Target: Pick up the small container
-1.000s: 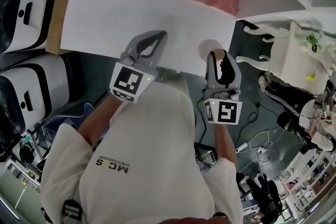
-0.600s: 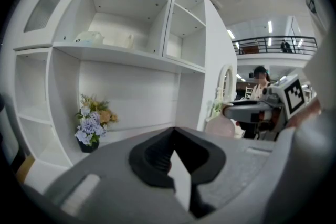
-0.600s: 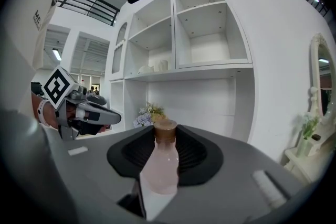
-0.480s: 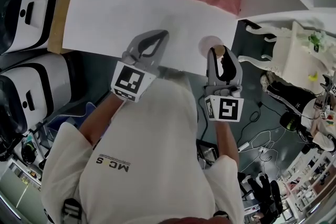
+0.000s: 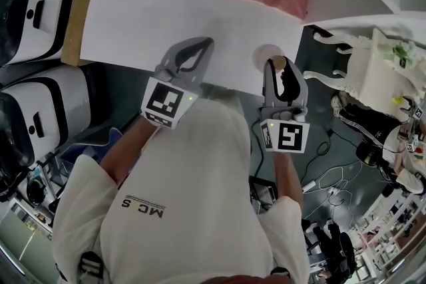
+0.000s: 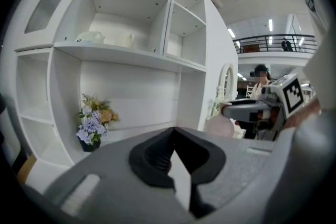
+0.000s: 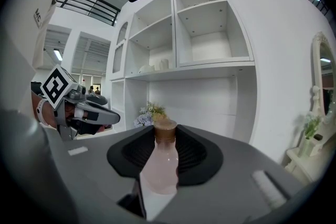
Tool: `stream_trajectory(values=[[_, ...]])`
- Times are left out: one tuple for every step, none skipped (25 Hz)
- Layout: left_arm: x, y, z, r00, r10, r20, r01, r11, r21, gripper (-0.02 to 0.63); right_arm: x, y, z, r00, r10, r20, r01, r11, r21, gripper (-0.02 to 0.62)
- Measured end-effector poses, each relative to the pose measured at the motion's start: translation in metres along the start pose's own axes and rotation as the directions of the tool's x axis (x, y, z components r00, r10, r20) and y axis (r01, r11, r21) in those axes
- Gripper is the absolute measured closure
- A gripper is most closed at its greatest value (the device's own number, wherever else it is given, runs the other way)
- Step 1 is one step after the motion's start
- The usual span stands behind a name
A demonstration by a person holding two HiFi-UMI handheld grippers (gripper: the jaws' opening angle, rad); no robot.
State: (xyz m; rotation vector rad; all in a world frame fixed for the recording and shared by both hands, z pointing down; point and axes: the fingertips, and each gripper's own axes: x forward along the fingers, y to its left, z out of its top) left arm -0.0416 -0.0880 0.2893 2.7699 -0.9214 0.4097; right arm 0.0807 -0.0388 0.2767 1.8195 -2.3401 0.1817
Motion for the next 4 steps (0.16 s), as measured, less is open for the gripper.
stream_trajectory(values=[[0.0005,-0.0003,-0.0008,1.0,0.0,0.0,0.0,1.0,-0.001,0.607,0.0002,-0.0007,-0.0015,1.0,-0.001,-0.001,0.001,1.0,0.002,0.472],[0.0008,-0.0005,-0.0016,1.0,0.0,-0.001,0.0,1.0,-0.002,0.607,0.0003,-0.0011,-0.0026,1.0,-0.001,-0.002,0.001,1.0,0.004,0.472],[0.0009,-0.0006,-0.0022,1.0,-0.001,-0.002,0.001,1.0,-0.003,0.607,0.0004,-0.0012,-0.0035,1.0,-0.002,-0.003,0.002,1.0,0.005,0.472],[0.001,-0.0007,-0.0028,1.0,-0.001,-0.002,0.001,1.0,-0.003,0.607,0.0005,-0.0013,-0.0044,1.0,-0.002,-0.004,0.002,1.0,0.005,0.471]])
